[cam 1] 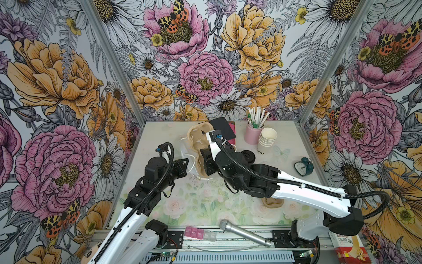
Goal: Pack a coffee takeout order
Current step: Place the cup tray in the takeout bag.
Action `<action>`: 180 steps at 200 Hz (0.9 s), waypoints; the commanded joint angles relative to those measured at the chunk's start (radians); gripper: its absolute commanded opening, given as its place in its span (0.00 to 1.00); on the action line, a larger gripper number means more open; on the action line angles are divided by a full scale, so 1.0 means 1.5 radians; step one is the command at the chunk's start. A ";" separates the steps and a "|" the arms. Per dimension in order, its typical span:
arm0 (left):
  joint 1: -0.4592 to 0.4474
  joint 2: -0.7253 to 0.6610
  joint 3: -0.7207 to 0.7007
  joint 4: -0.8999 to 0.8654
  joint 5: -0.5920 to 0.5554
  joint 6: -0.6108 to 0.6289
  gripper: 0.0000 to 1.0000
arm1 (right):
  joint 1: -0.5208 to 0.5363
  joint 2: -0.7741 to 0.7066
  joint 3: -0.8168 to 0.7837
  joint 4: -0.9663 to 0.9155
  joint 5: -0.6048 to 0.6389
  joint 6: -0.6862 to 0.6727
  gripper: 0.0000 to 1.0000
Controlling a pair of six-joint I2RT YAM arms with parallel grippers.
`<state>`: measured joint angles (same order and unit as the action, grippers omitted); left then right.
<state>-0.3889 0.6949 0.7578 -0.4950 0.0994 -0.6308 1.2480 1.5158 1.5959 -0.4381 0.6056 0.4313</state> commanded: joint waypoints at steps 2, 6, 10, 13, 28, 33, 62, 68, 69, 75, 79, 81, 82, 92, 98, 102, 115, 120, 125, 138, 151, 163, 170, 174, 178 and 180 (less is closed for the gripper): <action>-0.004 -0.009 -0.008 0.023 -0.002 -0.010 0.00 | -0.008 0.015 -0.011 0.026 0.021 0.047 0.18; -0.003 -0.009 -0.008 0.023 -0.001 -0.010 0.00 | -0.009 0.016 -0.013 0.027 0.022 0.051 0.18; -0.004 -0.009 -0.009 0.024 -0.001 -0.010 0.00 | -0.010 0.018 -0.015 0.027 0.022 0.054 0.18; -0.003 -0.009 -0.008 0.023 0.000 -0.010 0.00 | -0.011 0.020 -0.017 0.026 0.022 0.056 0.18; -0.003 -0.010 -0.010 0.026 0.002 -0.012 0.00 | -0.018 0.023 -0.027 0.027 0.023 0.072 0.18; -0.004 -0.011 -0.011 0.027 0.002 -0.012 0.00 | -0.021 0.024 -0.030 0.026 0.023 0.077 0.18; -0.004 -0.012 -0.015 0.034 0.007 -0.013 0.00 | -0.028 0.040 -0.039 0.027 0.022 0.077 0.17; -0.004 -0.012 -0.017 0.034 0.008 -0.013 0.00 | -0.029 0.044 -0.040 0.027 0.021 0.075 0.17; -0.004 -0.012 -0.017 0.034 0.008 -0.014 0.00 | -0.030 0.044 -0.040 0.027 0.020 0.076 0.17; -0.004 -0.012 -0.017 0.034 0.010 -0.014 0.00 | -0.031 0.047 -0.040 0.028 0.017 0.075 0.17; -0.004 -0.013 -0.017 0.035 0.009 -0.014 0.00 | -0.031 0.050 -0.040 0.028 0.016 0.076 0.17; -0.004 -0.013 -0.018 0.035 0.010 -0.014 0.00 | -0.031 0.051 -0.040 0.028 0.015 0.076 0.17; -0.004 -0.013 -0.018 0.035 0.010 -0.013 0.00 | -0.031 0.052 -0.041 0.029 0.015 0.076 0.17; -0.004 -0.013 -0.018 0.035 0.011 -0.014 0.00 | -0.032 0.056 -0.042 0.030 0.012 0.076 0.17; -0.004 -0.013 -0.018 0.036 0.011 -0.014 0.00 | -0.032 0.059 -0.043 0.031 0.012 0.076 0.17; -0.004 -0.014 -0.019 0.036 0.011 -0.014 0.00 | -0.032 0.060 -0.044 0.031 0.012 0.075 0.17; -0.004 -0.014 -0.020 0.036 0.012 -0.013 0.00 | -0.034 0.064 -0.049 0.031 0.012 0.073 0.17; -0.005 -0.014 -0.019 0.037 0.013 -0.013 0.00 | -0.036 0.065 -0.051 0.031 0.010 0.073 0.17; -0.004 -0.014 -0.019 0.037 0.014 -0.012 0.00 | -0.037 0.065 -0.053 0.031 0.007 0.074 0.17; -0.004 -0.014 -0.019 0.039 0.015 -0.010 0.00 | -0.042 0.063 -0.058 0.032 0.002 0.075 0.17; -0.004 -0.014 -0.019 0.039 0.014 -0.009 0.00 | -0.045 0.059 -0.065 0.031 0.004 0.074 0.17; -0.004 -0.014 -0.019 0.039 0.014 -0.009 0.00 | -0.049 0.058 -0.072 0.032 0.003 0.074 0.17; -0.004 -0.013 -0.018 0.039 0.014 -0.009 0.00 | -0.051 0.059 -0.074 0.031 0.002 0.075 0.17; -0.003 -0.013 -0.018 0.039 0.014 -0.009 0.00 | -0.052 0.061 -0.076 0.032 0.003 0.075 0.17; -0.003 -0.013 -0.018 0.040 0.014 -0.009 0.00 | -0.053 0.064 -0.076 0.032 0.002 0.076 0.17; -0.004 -0.013 -0.019 0.040 0.015 -0.009 0.00 | -0.053 0.064 -0.076 0.031 0.002 0.076 0.17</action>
<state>-0.3889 0.6868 0.7399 -0.4667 0.1009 -0.6479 1.1824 1.6005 1.4971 -0.4072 0.6121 0.5350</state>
